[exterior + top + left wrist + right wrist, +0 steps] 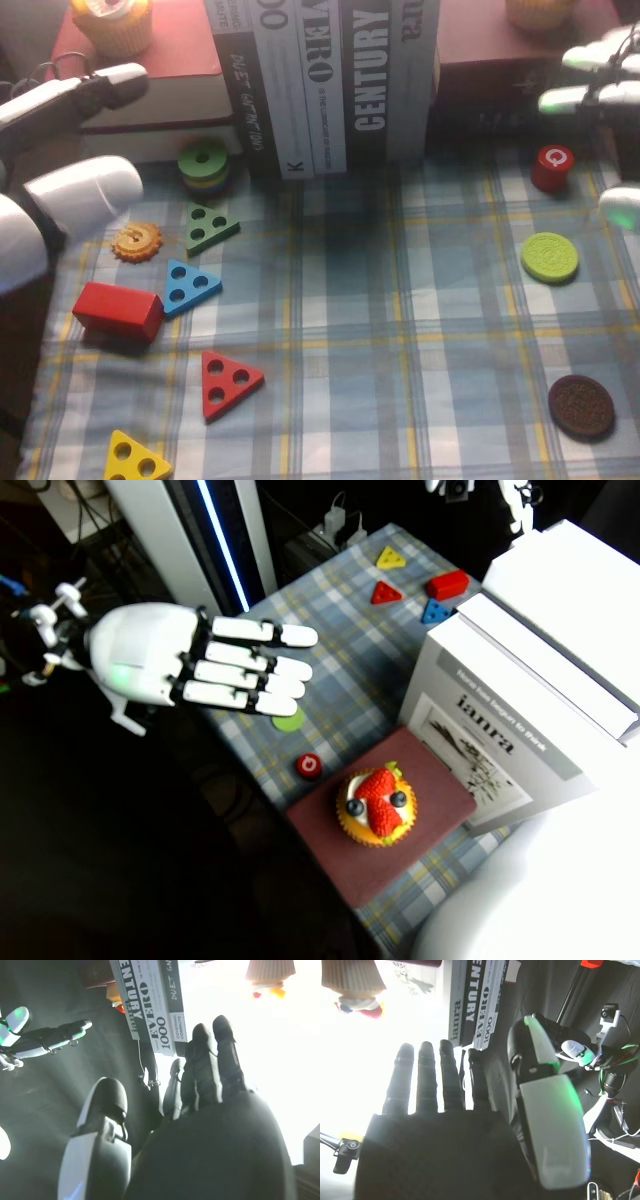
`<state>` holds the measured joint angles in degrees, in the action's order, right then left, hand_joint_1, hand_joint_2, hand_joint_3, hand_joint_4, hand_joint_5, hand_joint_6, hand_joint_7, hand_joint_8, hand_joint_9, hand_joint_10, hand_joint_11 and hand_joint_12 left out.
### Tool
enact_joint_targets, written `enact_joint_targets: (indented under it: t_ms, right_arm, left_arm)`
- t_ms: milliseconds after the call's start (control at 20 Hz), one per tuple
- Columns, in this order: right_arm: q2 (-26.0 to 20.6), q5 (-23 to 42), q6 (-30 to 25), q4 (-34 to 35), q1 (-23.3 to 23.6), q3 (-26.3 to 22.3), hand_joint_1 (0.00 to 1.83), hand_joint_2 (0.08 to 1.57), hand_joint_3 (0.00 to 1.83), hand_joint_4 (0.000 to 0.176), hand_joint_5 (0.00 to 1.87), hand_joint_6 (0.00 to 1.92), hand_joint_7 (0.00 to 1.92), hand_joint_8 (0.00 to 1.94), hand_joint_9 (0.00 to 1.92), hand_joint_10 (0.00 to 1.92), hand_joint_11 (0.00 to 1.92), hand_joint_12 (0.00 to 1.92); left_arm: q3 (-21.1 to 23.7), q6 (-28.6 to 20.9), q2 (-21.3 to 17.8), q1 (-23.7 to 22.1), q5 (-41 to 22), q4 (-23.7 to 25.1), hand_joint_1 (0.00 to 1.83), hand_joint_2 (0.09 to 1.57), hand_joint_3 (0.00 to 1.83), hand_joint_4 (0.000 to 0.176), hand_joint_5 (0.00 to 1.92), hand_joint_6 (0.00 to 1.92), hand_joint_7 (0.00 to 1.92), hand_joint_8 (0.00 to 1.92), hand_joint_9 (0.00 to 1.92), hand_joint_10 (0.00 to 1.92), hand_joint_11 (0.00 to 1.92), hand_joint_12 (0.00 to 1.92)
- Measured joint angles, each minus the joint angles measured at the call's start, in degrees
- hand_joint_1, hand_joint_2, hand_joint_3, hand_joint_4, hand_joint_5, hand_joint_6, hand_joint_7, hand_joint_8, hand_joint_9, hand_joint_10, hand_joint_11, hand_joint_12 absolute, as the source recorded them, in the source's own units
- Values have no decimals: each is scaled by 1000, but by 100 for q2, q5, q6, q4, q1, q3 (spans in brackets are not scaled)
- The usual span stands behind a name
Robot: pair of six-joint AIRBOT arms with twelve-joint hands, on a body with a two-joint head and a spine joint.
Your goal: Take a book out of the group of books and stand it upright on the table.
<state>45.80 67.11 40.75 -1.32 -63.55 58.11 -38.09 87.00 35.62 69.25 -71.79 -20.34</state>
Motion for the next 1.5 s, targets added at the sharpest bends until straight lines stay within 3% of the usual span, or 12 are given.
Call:
enact_joint_targets:
  t_ms: [50, 100, 250, 300, 400, 550, 800, 900, 1000, 1050, 1250, 1500]
  right_arm:
    - [11, -37, 0, -63, 83, 0, 182, 1335, 3, 46, 549, 3, 306, 3, 285, 2, 1, 796]
    - [11, -31, 0, -109, 162, 0, 157, 1343, 4, 55, 525, 3, 292, 3, 257, 2, 0, 731]
    - [63, 79, 149, -197, 520, 2, 7, 1313, 0, 117, 388, 4, 163, 4, 122, 4, 0, 347]
    - [111, 157, 188, -223, 706, 33, 1, 1257, 0, 148, 305, 0, 99, 1, 24, 0, 0, 69]
    - [258, 332, 258, -295, 1097, 203, 0, 1197, 0, 173, 268, 0, 11, 0, 0, 0, 0, 2]
    - [439, 74, 262, -459, 1720, 498, 0, 1104, 0, 176, 221, 0, 0, 0, 0, 0, 0, 0]
    - [857, -986, 264, -1121, 2835, 953, 0, 1088, 0, 176, 290, 19, 0, 0, 6, 2, 146, 69]
    - [990, -1368, 264, -1386, 3206, 1091, 0, 1078, 7, 176, 346, 1, 0, 0, 4, 11, 50, 410]
    - [1082, -1674, 278, -1558, 3480, 1191, 0, 1069, 1, 176, 359, 0, 0, 0, 0, 0, 1, 60]
    - [1123, -1853, 363, -1637, 3574, 1207, 0, 1089, 9, 176, 369, 3, 0, 0, 0, 0, 0, 1]
    - [1257, -2470, 925, -1770, 3928, 1207, 0, 1098, 11, 176, 379, 6, 0, 0, 0, 0, 0, 0]
    - [1388, -2929, 1056, -2000, 4127, 1296, 0, 1114, 12, 176, 395, 9, 0, 0, 0, 0, 0, 0]
  left_arm:
    - [0, 0, 0, 0, -4, 0, 0, 1247, 7, 176, 299, 2, 203, 1, 159, 3, 35, 171]
    - [0, 0, 7, 0, -11, 0, 0, 1245, 5, 176, 305, 4, 205, 2, 160, 3, 35, 171]
    - [0, 2, 28, 0, -4, -26, 0, 1258, 9, 176, 302, 1, 192, 0, 155, 0, 41, 174]
    - [0, 0, 31, 0, -15, -26, 0, 1262, 10, 176, 295, 0, 194, 1, 155, 0, 42, 175]
    - [-2, 0, 31, 0, -15, -26, 0, 1272, 11, 176, 287, 0, 195, 1, 160, 2, 49, 179]
    - [-13, 0, 35, 0, -7, -33, 0, 1273, 7, 176, 281, 0, 190, 0, 166, 4, 56, 183]
    - [-37, 0, 72, 0, 28, -42, 0, 1286, 8, 176, 258, 0, 188, 0, 159, 1, 39, 181]
    - [-48, 0, 72, 0, 31, -52, 0, 1287, 6, 176, 246, 0, 180, 1, 155, 2, 43, 186]
    - [-48, 0, 72, 0, 31, -50, 0, 1290, 6, 176, 266, 9, 169, 0, 148, 0, 36, 185]
    - [-48, 0, 72, 0, 33, -52, 0, 1293, 5, 176, 287, 13, 175, 2, 153, 2, 47, 193]
    - [-48, 0, 107, 0, 57, -50, 0, 1292, 3, 176, 288, 9, 198, 10, 175, 10, 55, 200]
    - [-48, 0, 109, 0, 66, -44, 0, 1283, 0, 176, 278, 2, 181, 0, 166, 3, 51, 200]
